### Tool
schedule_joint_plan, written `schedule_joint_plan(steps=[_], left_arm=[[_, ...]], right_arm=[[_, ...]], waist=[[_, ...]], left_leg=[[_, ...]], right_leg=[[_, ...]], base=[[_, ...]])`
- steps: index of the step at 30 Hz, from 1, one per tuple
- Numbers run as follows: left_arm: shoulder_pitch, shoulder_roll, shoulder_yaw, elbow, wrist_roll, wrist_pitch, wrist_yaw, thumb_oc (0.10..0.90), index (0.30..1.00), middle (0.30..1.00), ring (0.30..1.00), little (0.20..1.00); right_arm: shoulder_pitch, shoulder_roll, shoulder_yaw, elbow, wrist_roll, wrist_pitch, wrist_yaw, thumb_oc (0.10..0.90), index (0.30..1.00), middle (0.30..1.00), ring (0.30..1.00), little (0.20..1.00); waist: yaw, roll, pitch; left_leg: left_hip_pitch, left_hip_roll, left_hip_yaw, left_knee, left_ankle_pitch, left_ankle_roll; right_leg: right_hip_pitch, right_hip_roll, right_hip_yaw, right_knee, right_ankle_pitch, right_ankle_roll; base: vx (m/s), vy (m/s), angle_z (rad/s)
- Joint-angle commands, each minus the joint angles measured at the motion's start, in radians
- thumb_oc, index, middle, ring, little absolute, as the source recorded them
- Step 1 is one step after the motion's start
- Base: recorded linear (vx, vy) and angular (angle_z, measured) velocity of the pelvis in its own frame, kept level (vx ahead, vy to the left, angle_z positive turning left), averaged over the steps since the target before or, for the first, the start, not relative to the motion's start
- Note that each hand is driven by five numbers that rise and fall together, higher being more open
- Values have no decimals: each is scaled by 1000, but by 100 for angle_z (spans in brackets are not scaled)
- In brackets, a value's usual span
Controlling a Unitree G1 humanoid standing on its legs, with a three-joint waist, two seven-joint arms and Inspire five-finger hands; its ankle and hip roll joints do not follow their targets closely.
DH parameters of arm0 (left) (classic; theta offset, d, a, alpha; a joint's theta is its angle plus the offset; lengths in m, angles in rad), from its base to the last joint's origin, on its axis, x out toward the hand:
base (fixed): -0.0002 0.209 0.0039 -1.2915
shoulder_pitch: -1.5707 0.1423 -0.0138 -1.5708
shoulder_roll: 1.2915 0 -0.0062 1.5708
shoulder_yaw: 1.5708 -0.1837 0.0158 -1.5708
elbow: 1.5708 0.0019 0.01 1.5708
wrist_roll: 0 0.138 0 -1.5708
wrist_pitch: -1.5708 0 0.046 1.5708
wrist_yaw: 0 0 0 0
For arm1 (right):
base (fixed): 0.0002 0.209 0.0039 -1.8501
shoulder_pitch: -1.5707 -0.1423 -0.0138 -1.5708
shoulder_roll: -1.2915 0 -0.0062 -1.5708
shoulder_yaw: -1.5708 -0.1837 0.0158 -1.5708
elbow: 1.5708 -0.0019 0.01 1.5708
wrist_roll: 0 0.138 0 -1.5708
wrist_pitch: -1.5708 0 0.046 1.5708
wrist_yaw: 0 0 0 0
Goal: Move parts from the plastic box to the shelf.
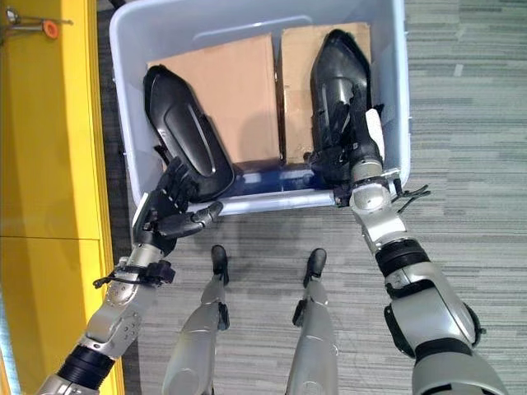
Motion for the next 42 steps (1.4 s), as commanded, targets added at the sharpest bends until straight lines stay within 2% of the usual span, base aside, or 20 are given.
schedule_joint_plan(steps=[1, 8, 10, 13, 21, 27, 30, 32, 33, 34, 38, 42], left_arm=[[22, 31, -12, -114, 7, -60, 16, 900, 1000, 1000, 1000, 1000], [5, 35, -19, -118, 5, -67, 21, 900, 1000, 1000, 1000, 1000], [-2, 32, -29, -124, 4, -71, 26, 900, 1000, 1000, 1000, 1000], [-10, 32, -37, -126, 2, -75, 27, 900, 1000, 1000, 1000, 1000], [-19, 33, -41, -125, -2, -78, 38, 900, 1000, 1000, 1000, 1000], [-19, 39, -23, -122, -6, -81, 53, 900, 1000, 1000, 1000, 1000], [-15, 43, -6, -127, -8, -80, 66, 900, 1000, 1000, 1000, 1000], [-6, 46, 19, -138, -2, -76, 77, 900, 1000, 1000, 1000, 1000], [-4, 48, 18, -139, -2, -76, 77, 900, 1000, 1000, 1000, 1000], [1, 49, 29, -140, 1, -72, 81, 900, 1000, 1000, 1000, 1000], [18, 55, 44, -149, 5, -61, 85, 900, 1000, 1000, 1000, 1000], [48, 66, 68, -176, 12, -53, 78, 900, 1000, 1000, 1000, 1000]], right_arm=[[-120, -10, 55, 19, 4, -34, 20, 900, 1000, 1000, 1000, 1000], [-222, -13, 94, 168, -3, -27, 22, 900, 1000, 1000, 1000, 1000], [-291, -27, 105, 281, 3, -20, 22, 900, 1000, 1000, 1000, 1000], [-348, -39, 116, 347, 20, -20, 21, 900, 1000, 1000, 1000, 1000], [-421, -47, 119, 352, 74, -31, -1, 900, 1000, 1000, 1000, 1000], [-426, -43, 139, 161, 91, -50, -33, 900, 1000, 1000, 1000, 1000], [-398, -45, 135, 3, 63, -54, -60, 900, 1000, 1000, 1000, 1000], [-324, -42, 92, -195, 61, -72, -78, 900, 1000, 1000, 1000, 1000], [-316, -42, 87, -203, 58, -68, -80, 900, 1000, 1000, 1000, 1000], [-272, -41, 62, -294, 63, -79, -83, 900, 1000, 1000, 1000, 1000], [-125, -31, -25, -508, 44, -109, -85, 900, 1000, 1000, 1000, 1000], [2, -55, -102, -701, -52, -119, -80, 900, 1000, 1000, 1000, 1000]], waist=[[13, -38, -5], [24, -28, 11], [38, -20, 14], [47, -12, 14], [57, -6, 14], [47, -29, 14], [36, -47, 14], [17, -69, 14], [18, -71, 14], [9, -82, 14], [-10, -98, 14], [-25, -113, 13]], left_leg=[[81, 89, 3, -8, -20, -74], [65, 85, -4, -17, -16, -75], [43, 80, -11, -18, -15, -74], [25, 78, -18, -19, -12, -73], [13, 68, -28, -23, -14, -70], [29, 65, -26, -24, -22, -67], [41, 64, -23, -24, -28, -67], [50, 67, -20, -24, -33, -67], [52, 66, -19, -24, -33, -67], [59, 66, -18, -24, -35, -67], [73, 69, -15, -22, -40, -66], [97, 72, -6, -21, -46, -66]], right_leg=[[-12, -38, 34, 25, -8, 26], [-33, -40, 31, 32, -10, 26], [-53, -43, 28, 36, -13, 28], [-72, -47, 24, 46, -15, 29], [-85, -51, 20, 51, -17, 31], [-73, -52, 21, 49, -18, 30], [-61, -50, 24, 43, -16, 30], [-53, -45, 29, 38, -11, 30], [-51, -46, 30, 37, -11, 30], [-46, -42, 30, 36, -11, 30], [-30, -41, 33, 33, -11, 30], [-13, -37, 34, 29, -11, 31]], base=[[25, -11, 5], [4, -1, 1], [16, 9, 3], [20, 9, 8], [14, 14, 4], [10, 14, 2], [0, 0, 0], [0, 0, 0], [2, 0, 3], [1, -7, 5], [-1, 3, 1], [0, 0, 0]])
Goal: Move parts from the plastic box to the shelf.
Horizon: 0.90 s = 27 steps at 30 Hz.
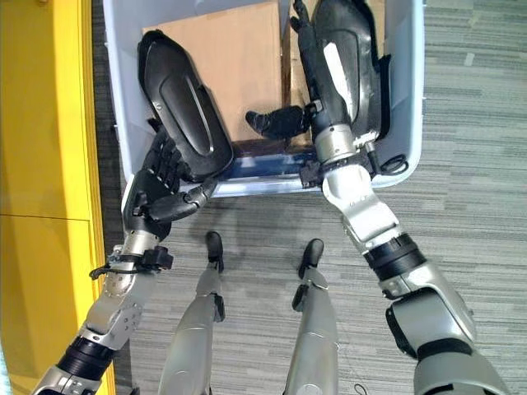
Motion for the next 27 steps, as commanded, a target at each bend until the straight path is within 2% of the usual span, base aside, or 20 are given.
schedule_joint_plan(steps=[1, 4, 5, 8, 9, 11, 12, 14, 20, 27], left_arm=[[63, 70, 22, -97, 13, -26, -4, 900, 1000, 1000, 1000, 1000], [81, 72, 34, -109, 16, -23, -9, 900, 1000, 1000, 1000, 1000], [99, 75, 47, -120, 21, -24, -14, 900, 1000, 1000, 1000, 1000], [120, 77, 63, -137, 30, -24, -23, 900, 1000, 1000, 1000, 1000], [121, 77, 62, -138, 31, -24, -23, 900, 1000, 1000, 1000, 1000], [134, 76, 72, -149, 39, -23, -32, 900, 1000, 1000, 1000, 1000], [141, 72, 80, -157, 49, -27, -30, 900, 1000, 1000, 1000, 1000], [145, 65, 83, -161, 59, -30, -28, 900, 1000, 1000, 1000, 1000], [135, 46, 75, -162, 78, -34, -22, 900, 1000, 1000, 1000, 1000], [123, 37, 66, -154, 78, -44, -23, 900, 1000, 1000, 1000, 1000]], right_arm=[[-94, -41, -105, -122, -132, -110, -34, 900, 1000, 1000, 1000, 1000], [-42, -52, -134, -190, -184, -111, -30, 900, 1000, 1000, 1000, 1000], [4, -85, -157, -247, -276, -100, -26, 900, 1000, 1000, 1000, 1000], [72, -120, -196, -299, -402, -86, -30, 900, 1000, 1000, 1000, 1000], [77, -119, -197, -302, -405, -85, -31, 900, 1000, 1000, 1000, 1000], [126, -152, -226, -320, -536, -54, -39, 900, 1000, 1000, 1000, 1000], [156, -161, -250, -329, -650, -27, -62, 900, 1000, 1000, 1000, 1000], [173, -164, -257, -335, -737, -10, -66, 900, 1000, 1000, 1000, 1000], [189, -169, -239, -298, -848, 27, -55, 900, 1000, 1000, 1000, 1000], [179, -188, -193, -231, -876, 34, -36, 900, 1000, 1000, 1000, 1000]], waist=[[3, -77, -8], [-2, -82, -16], [-10, -87, -22], [-16, -89, -33], [-15, -89, -34], [-18, -89, -37], [-19, -88, -41], [-20, -85, -41], [-21, -80, -38], [-18, -74, -28]], left_leg=[[183, 74, 34, -20, -91, -78], [192, 77, 37, -22, -92, -80], [198, 80, 40, -22, -94, -81], [206, 82, 41, -24, -95, -82], [207, 82, 41, -24, -95, -82], [211, 83, 43, -25, -96, -83], [213, 83, 44, -25, -97, -82], [212, 83, 45, -25, -98, -83], [205, 85, 49, -26, -94, -84], [200, 87, 50, -27, -93, -84]], right_leg=[[135, -15, 38, -161, 57, 60], [147, -12, 39, -168, 58, 61], [156, -9, 39, -172, 58, 63], [164, -8, 39, -178, 59, 65], [165, -7, 39, -178, 59, 65], [167, -7, 39, -179, 59, 67], [165, -5, 42, -180, 60, 69], [163, -4, 43, -180, 60, 71], [156, -1, 43, -187, 61, 73], [144, 0, 46, -183, 60, 72]], base=[[-6, 5, -5], [3, -5, -6], [2, -2, -7], [-1, -1, -5], [0, 0, 0], [-6, 3, -3], [0, 0, 0], [0, 0, 0], [0, 0, 0], [0, 0, 0]])
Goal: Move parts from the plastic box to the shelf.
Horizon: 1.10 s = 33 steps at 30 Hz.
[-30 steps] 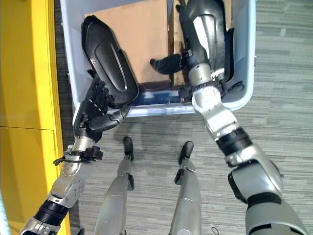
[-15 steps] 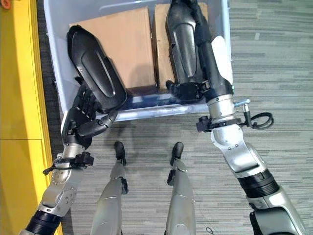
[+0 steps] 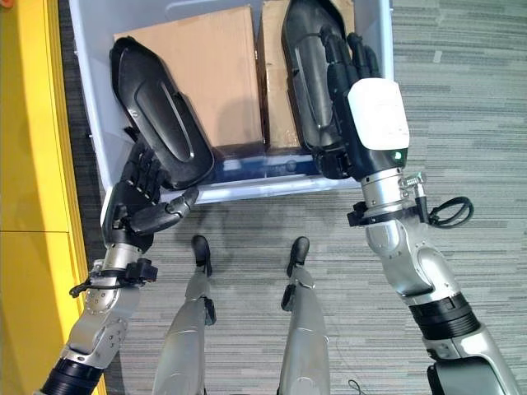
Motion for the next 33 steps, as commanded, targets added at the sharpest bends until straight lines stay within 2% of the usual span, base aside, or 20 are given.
schedule_joint_plan(steps=[1, 11, 27, 33], left_arm=[[19, 32, 8, -91, 33, -60, -19, 900, 1000, 1000, 1000, 1000], [10, 34, 0, -84, 27, -65, -31, 900, 1000, 1000, 1000, 1000], [-14, 41, -18, -60, 19, -77, -37, 900, 1000, 1000, 1000, 1000], [-25, 39, -26, -51, 13, -82, -33, 900, 1000, 1000, 1000, 1000]], right_arm=[[-118, -45, 2, -34, -48, -31, -26, 900, 1000, 1000, 1000, 1000], [-157, -90, 81, 98, -28, -25, 18, 900, 1000, 1000, 1000, 1000], [-337, -180, 248, 389, -70, 9, 22, 900, 1000, 1000, 1000, 1000], [-385, -179, 298, 471, -72, 19, 19, 900, 1000, 1000, 1000, 1000]], waist=[[10, -45, -32], [18, -37, -21], [38, -14, -12], [42, -4, -12]], left_leg=[[158, 71, 33, -11, -82, -97], [151, 73, 30, -11, -80, -102], [121, 75, 23, -11, -76, -106], [104, 73, 22, -11, -73, -106]], right_leg=[[91, -23, 41, -116, 43, 71], [87, -25, 38, -118, 46, 71], [56, -28, 30, -104, 43, 69], [34, -29, 32, -99, 43, 68]], base=[[0, 0, 0], [0, 0, 0], [0, 0, 0], [0, 0, 0]])
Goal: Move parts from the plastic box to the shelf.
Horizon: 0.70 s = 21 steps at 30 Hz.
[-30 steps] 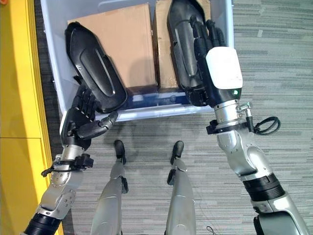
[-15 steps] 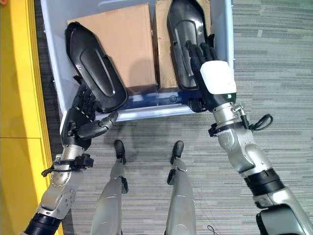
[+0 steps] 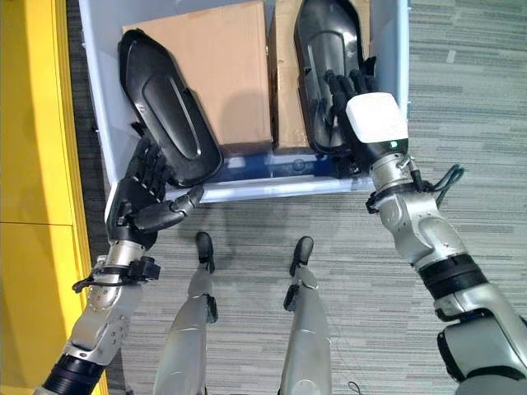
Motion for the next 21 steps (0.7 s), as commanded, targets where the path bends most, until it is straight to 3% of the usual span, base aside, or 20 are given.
schedule_joint_plan(steps=[1, 11, 18, 21], left_arm=[[5, 32, -9, -59, 12, -58, -10, 900, 1000, 1000, 1000, 1000], [-16, 31, -20, -49, 13, -64, -11, 900, 1000, 1000, 1000, 1000], [-27, 23, -38, -31, 4, -73, -7, 900, 1000, 1000, 1000, 1000], [-42, 7, -55, -14, -5, -76, -3, 900, 1000, 1000, 1000, 1000]], right_arm=[[-107, -70, 64, 37, -23, 8, -39, 900, 1000, 1000, 1000, 1000], [-165, -51, 172, 197, -90, 28, -27, 900, 1000, 1000, 1000, 1000], [-227, 11, 264, 393, -121, 50, -33, 900, 1000, 1000, 1000, 1000], [-257, 81, 306, 523, -137, 64, -40, 900, 1000, 1000, 1000, 1000]], waist=[[9, -4, -12], [15, 12, -12], [28, 35, -12], [39, 51, -12]], left_leg=[[129, 79, 22, -10, -77, -100], [103, 75, 17, -10, -75, -100], [70, 67, 15, -10, -70, -100], [48, 62, 13, -10, -68, -97]], right_leg=[[64, -21, 30, -110, 47, 63], [32, -27, 29, -103, 46, 62], [-5, -34, 33, -95, 46, 61], [-29, -37, 35, -90, 48, 62]], base=[[0, 0, 0], [0, 0, 0], [0, 0, 0], [0, 0, 0]])
